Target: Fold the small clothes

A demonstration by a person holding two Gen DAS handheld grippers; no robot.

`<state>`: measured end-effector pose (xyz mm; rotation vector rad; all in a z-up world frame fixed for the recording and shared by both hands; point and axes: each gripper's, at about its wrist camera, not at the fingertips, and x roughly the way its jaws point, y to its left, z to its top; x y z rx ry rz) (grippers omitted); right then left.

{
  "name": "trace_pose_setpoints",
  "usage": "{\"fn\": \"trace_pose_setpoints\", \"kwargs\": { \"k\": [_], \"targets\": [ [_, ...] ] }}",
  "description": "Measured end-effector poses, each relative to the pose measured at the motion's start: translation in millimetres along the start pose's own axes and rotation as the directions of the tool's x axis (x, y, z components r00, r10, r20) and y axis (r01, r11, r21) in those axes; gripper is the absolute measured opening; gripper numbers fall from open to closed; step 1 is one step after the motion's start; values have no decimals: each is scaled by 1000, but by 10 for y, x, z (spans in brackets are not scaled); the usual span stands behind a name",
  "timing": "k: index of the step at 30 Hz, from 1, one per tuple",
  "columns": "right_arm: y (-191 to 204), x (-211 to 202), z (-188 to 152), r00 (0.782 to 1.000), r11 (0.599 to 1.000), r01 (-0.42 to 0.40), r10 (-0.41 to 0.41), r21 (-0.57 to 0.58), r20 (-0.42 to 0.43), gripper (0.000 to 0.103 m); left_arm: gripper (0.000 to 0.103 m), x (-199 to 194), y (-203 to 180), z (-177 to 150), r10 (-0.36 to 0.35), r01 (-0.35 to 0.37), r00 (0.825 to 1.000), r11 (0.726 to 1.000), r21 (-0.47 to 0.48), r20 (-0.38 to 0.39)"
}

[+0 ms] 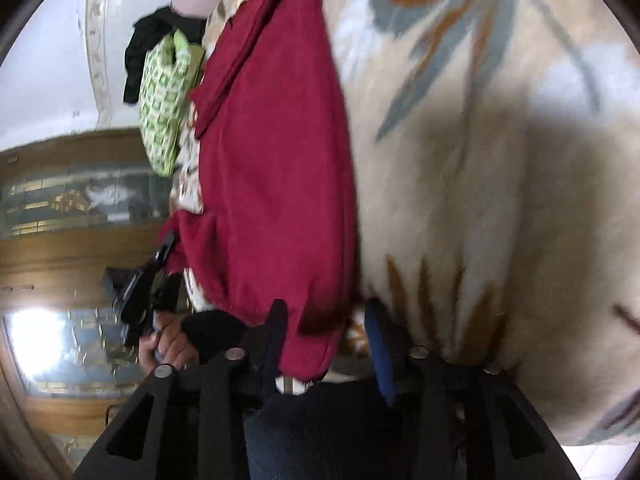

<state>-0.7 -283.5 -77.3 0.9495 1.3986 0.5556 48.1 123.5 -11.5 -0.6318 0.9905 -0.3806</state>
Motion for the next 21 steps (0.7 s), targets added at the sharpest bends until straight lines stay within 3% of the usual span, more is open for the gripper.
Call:
{"fn": "trace_pose_setpoints", "kwargs": {
  "k": [4,7,9,14,17,20,21],
  "targets": [
    [202,103,-30,999,994,35,-37,-101,-18,38,7,21,40,-22,-15,15,1000,1000,-22,-13],
    [299,83,-52,997,983,78,-79,-165,-4,19,7,-23,9,-30,-10,10,1000,1000,-2,7],
    [400,58,-83,988,964,153,-147,-219,41,8,6,-83,-11,-45,-11,10,1000,1000,10,26],
    [762,-176,-269,966,913,205,-130,-353,224,7,5,-293,-54,-198,-34,32,998,999,26,55],
    [916,-380,-329,935,904,210,-74,-372,348,7,5,-480,-94,-266,-50,46,994,998,44,98],
    [1033,-612,-263,874,905,230,-30,-358,485,7,5,-593,-87,-196,-58,56,987,998,18,148],
    [1059,-692,-198,844,910,232,-12,-345,536,7,5,-597,-79,-133,-66,66,985,998,5,160]
  ]
}}
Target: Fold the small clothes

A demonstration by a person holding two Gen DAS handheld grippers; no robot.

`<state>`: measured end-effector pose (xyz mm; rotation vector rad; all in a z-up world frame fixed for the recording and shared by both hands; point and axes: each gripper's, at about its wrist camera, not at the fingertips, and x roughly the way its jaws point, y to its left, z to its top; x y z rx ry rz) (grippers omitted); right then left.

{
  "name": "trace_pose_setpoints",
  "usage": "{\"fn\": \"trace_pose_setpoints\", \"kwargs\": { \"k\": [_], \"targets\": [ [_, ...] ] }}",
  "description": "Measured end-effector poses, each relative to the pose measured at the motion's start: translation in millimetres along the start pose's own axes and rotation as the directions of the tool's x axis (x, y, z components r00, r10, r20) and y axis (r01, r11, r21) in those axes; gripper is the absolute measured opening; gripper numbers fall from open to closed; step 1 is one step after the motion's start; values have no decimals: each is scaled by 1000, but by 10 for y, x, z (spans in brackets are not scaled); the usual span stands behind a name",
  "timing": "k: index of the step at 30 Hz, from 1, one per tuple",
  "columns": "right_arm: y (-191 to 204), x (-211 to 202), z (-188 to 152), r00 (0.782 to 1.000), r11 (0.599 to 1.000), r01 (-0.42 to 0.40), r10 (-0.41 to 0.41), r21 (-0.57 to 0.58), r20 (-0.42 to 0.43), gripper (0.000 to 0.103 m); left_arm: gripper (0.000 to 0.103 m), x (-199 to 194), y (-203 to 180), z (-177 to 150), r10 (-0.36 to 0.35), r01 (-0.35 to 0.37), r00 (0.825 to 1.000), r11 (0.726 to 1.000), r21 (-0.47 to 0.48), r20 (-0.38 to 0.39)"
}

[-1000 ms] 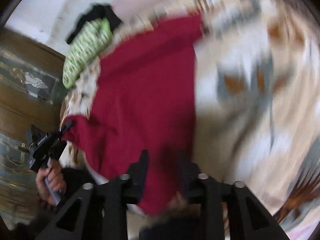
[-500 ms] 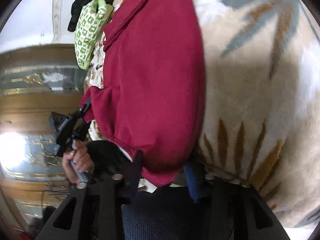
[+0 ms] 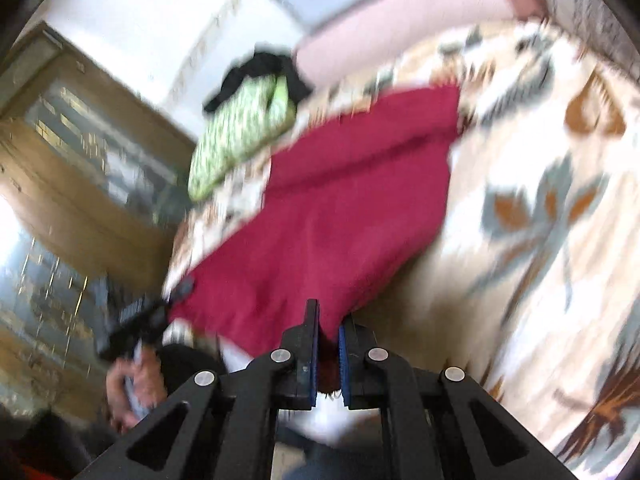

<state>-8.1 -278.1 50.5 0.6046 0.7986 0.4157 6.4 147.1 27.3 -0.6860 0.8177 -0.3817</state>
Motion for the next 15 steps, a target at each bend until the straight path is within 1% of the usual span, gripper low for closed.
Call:
{"fn": "trace_pose_setpoints", "kwargs": {
  "k": [2,4,6,8,9,11,13,14,15],
  "targets": [
    [-18,2,143,997,1000,6,-8,19,78,7,5,67,7,127,-15,15,1000,999,-28,2],
    [-10,71,290,991,999,16,-19,29,130,7,5,180,-13,324,-22,23,1000,998,-58,22],
    [48,195,441,983,998,56,-59,18,175,7,5,293,-48,530,-25,28,999,997,-70,47],
    [102,337,567,969,994,104,-106,20,223,7,5,444,-98,796,-31,38,996,996,-84,78],
    [100,432,659,957,989,142,-148,39,250,7,5,541,-145,952,-27,35,995,996,-76,100],
    [82,515,805,937,979,197,-204,54,283,7,5,730,-212,1194,-13,20,992,999,-50,129],
    [85,682,976,910,961,268,-275,65,309,7,5,969,-261,1420,6,-3,989,1000,-22,146],
    [103,806,1086,892,946,319,-322,62,316,7,5,1121,-273,1533,12,-10,989,1000,-18,150],
    [87,867,1165,881,937,343,-344,62,324,7,5,1274,-276,1640,20,-18,988,1000,-18,155]
  ]
}}
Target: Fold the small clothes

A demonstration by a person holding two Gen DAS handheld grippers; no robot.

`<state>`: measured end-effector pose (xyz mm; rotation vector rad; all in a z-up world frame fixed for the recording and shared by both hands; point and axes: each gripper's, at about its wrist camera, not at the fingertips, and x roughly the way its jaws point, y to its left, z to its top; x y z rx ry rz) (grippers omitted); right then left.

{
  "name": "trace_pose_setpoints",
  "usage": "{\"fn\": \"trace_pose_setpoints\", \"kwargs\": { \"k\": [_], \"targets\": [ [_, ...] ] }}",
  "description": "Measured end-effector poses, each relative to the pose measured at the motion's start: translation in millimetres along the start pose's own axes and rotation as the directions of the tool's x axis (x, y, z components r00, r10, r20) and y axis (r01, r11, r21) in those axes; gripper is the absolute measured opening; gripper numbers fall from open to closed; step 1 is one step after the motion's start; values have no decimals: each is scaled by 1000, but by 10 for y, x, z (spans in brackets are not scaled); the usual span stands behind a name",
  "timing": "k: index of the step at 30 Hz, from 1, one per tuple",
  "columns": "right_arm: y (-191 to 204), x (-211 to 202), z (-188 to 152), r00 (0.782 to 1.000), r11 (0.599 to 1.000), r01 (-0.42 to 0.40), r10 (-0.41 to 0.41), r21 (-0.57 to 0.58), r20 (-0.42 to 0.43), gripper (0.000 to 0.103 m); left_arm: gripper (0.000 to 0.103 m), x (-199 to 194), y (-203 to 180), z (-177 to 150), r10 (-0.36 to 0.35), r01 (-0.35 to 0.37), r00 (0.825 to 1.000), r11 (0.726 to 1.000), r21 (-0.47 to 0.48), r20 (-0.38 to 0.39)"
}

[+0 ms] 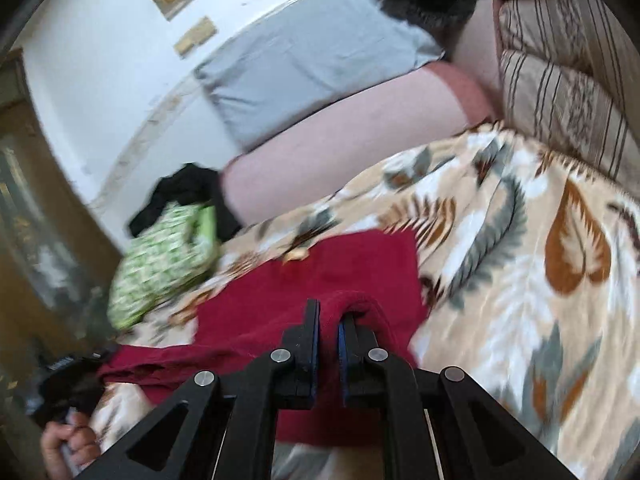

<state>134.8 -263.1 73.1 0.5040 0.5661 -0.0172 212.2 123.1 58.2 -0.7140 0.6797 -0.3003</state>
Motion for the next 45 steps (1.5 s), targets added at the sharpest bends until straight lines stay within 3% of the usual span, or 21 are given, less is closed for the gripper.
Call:
{"fn": "trace_pose_setpoints", "kwargs": {
  "k": [5,10,12,14,16,18,21,24,26,27,28,31,33,34,36,38,41,43,45],
  "targets": [
    [59,573,243,998,999,48,-48,14,41,7,5,623,15,208,33,-33,999,999,17,26],
    [-61,1036,283,996,995,79,-81,63,44,7,6,1069,174,147,97,-94,995,994,55,-37],
    [-169,1187,245,997,996,50,-54,75,47,7,7,1150,168,140,129,-124,991,988,93,-47],
    [-233,1284,239,999,997,20,-23,76,38,8,22,1231,194,162,148,-140,986,983,115,-70],
    [-299,1308,262,999,996,3,-6,84,33,12,43,1255,249,216,119,-111,988,990,84,-99],
    [-364,1276,273,999,994,-40,37,97,29,16,46,1212,252,293,107,-100,990,992,77,-93],
    [-401,1203,260,998,993,-68,67,101,17,18,64,999,234,412,98,-97,995,993,74,-15],
    [-356,1078,307,992,991,-116,112,66,60,31,71,799,245,467,93,-96,993,994,46,71],
    [-358,961,353,980,986,-151,140,69,140,60,71,776,233,454,88,-92,993,995,47,83],
    [-381,902,361,974,985,-153,136,80,182,80,71,795,211,437,80,-84,994,995,62,74],
    [-393,863,364,974,988,-126,105,93,203,84,71,830,172,406,70,-75,996,994,83,59],
    [-372,935,371,992,998,-9,2,56,128,84,71,983,-25,259,51,-50,999,983,175,1],
    [-290,1017,336,995,998,60,-59,-7,82,75,71,1091,-194,132,64,-52,997,963,265,-35],
    [-238,1046,314,992,994,105,-102,-40,68,69,71,1150,-259,74,74,-55,996,951,304,-50],
    [-128,1075,274,986,982,160,-154,-99,65,66,71,1287,-335,-22,98,-62,991,934,352,-87],
    [-25,1098,260,979,969,199,-189,-145,79,62,71,1449,-296,-62,138,-86,982,932,352,-126],
    [72,1244,303,986,975,165,-159,-149,51,55,71,1696,-39,-76,219,-153,954,944,293,-207],
    [174,1426,385,993,978,119,-120,-170,6,52,71,1698,67,-65,173,-116,964,957,266,-200],
    [264,1728,459,988,966,119,-138,-230,-68,52,71,1703,38,-70,184,-118,961,949,294,-208]
  ]
}}
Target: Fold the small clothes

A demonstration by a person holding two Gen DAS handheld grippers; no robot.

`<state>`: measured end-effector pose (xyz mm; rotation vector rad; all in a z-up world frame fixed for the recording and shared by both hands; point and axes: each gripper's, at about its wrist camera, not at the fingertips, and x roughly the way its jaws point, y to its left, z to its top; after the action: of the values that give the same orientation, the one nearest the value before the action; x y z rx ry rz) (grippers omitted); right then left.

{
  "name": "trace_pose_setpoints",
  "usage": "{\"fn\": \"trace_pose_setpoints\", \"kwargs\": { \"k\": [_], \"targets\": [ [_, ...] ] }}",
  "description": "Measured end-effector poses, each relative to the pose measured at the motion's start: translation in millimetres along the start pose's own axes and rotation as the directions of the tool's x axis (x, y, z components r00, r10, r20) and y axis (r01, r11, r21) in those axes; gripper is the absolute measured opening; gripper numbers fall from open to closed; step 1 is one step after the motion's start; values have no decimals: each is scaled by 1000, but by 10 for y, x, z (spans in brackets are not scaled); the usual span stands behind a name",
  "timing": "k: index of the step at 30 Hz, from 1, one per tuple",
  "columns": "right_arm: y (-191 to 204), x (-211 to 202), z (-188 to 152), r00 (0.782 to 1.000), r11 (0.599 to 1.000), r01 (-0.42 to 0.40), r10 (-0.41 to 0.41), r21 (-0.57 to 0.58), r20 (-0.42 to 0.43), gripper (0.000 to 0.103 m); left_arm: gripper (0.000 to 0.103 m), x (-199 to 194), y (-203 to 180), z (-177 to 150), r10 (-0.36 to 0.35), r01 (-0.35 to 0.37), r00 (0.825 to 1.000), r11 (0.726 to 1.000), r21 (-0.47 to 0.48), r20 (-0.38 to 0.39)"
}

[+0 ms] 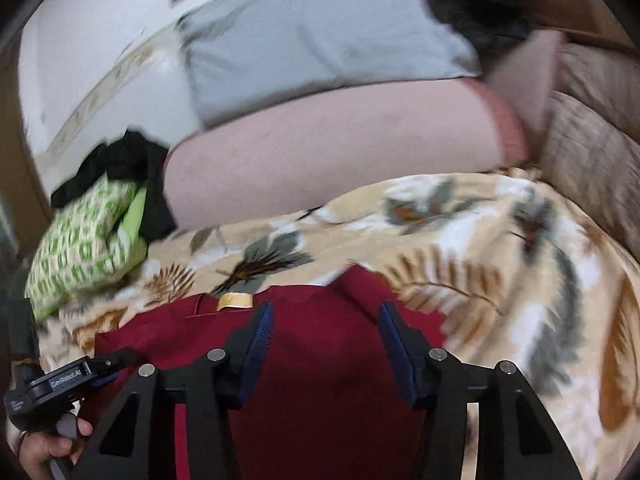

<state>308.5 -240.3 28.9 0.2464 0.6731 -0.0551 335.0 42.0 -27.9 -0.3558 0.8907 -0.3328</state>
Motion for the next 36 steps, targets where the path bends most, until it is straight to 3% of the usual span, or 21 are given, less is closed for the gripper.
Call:
{"fn": "trace_pose_setpoints", "kwargs": {
  "k": [2,3,5,7,10,13,16,18,22,24,26,27,28,31,33,36],
  "targets": [
    [-87,374,60,994,1000,2,1,28,-110,48,71,2,-23,-16,11,-11,1000,1000,19,4],
    [-213,559,57,988,997,43,-34,59,-153,47,71,7,-29,-22,15,-15,1000,1000,26,5],
    [-395,867,-15,960,993,39,-6,112,-279,46,71,17,-43,-25,19,-19,1000,999,37,2],
    [-469,861,-16,967,991,2,32,132,-252,46,71,23,-30,-19,16,-16,1000,999,36,1],
    [-351,689,60,963,998,31,-15,55,-268,46,71,-72,25,31,-16,16,1000,1000,-10,1],
    [-244,80,110,994,997,-4,13,80,-109,46,71,-381,119,107,-54,59,997,994,-97,57],
    [-122,-439,1,999,994,-41,44,102,-32,55,71,-780,295,50,-50,73,991,980,-187,126],
    [0,-680,-168,1000,998,-7,9,64,-25,62,71,-1013,402,-122,-27,54,991,975,-216,129],
    [211,-941,-737,999,998,15,-18,-65,-41,63,71,-1288,413,-535,17,-3,997,984,-177,76],
    [275,-812,-1032,992,989,25,-43,-149,-120,64,71,-1386,395,-726,10,-1,999,986,-164,53],
    [246,-474,-1214,953,981,39,-94,-190,-288,66,71,-1446,376,-900,19,-15,1000,988,-156,19],
    [199,-396,-1271,951,982,19,-77,-190,-300,70,71,-1445,379,-979,23,-23,1000,987,-159,-3],
    [150,-443,-1277,968,982,8,-54,-186,-244,78,71,-1426,395,-1046,27,-30,999,985,-170,-22],
    [50,-455,-1239,964,990,-14,-24,-139,-265,80,71,-1283,431,-1152,11,-29,996,978,-205,-88],
    [62,-544,-1183,963,992,18,-51,-123,-266,78,71,-1167,501,-1197,-45,10,992,962,-272,-122],
    [211,-851,-1150,989,993,5,-22,-117,-147,78,72,-1113,607,-1196,-108,66,990,926,-371,-93]
  ]
}}
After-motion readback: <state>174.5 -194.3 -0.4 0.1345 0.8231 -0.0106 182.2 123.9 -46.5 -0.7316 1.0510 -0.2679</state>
